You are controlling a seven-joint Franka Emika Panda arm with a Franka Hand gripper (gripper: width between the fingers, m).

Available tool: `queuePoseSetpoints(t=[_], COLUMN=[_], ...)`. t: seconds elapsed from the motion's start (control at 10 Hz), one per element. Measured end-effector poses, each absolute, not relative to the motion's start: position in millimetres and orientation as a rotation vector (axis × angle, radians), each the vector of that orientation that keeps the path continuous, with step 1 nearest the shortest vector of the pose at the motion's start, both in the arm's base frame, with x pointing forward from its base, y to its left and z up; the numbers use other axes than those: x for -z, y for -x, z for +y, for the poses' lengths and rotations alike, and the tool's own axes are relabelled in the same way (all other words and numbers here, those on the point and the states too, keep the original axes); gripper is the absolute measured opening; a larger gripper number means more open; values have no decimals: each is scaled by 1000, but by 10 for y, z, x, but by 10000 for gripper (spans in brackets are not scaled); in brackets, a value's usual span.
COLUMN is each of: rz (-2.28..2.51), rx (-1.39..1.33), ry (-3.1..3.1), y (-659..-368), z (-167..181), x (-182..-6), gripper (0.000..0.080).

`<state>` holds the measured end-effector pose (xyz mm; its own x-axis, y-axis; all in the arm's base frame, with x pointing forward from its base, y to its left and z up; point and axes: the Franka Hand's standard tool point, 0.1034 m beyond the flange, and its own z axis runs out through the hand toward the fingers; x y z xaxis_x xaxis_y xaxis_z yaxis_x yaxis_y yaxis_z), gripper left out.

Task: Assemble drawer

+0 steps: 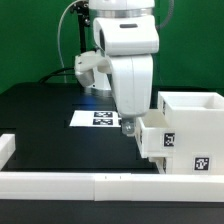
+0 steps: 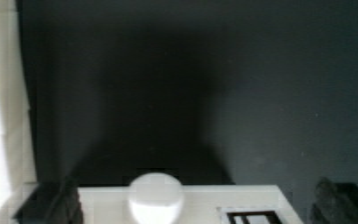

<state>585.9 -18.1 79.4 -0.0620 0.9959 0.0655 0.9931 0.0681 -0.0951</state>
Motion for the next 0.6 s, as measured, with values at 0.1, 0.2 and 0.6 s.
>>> queuePoseSetpoints(t=[0.1,0.2,0.6], rz=[-2198,-2153,-2097], rx=[-37,-28,-5], ry=[2079,2128,2203], y=[-5855,-5836,-5686], z=[-101,16,325], x=[-789,-783,-803], gripper=[649,649,649])
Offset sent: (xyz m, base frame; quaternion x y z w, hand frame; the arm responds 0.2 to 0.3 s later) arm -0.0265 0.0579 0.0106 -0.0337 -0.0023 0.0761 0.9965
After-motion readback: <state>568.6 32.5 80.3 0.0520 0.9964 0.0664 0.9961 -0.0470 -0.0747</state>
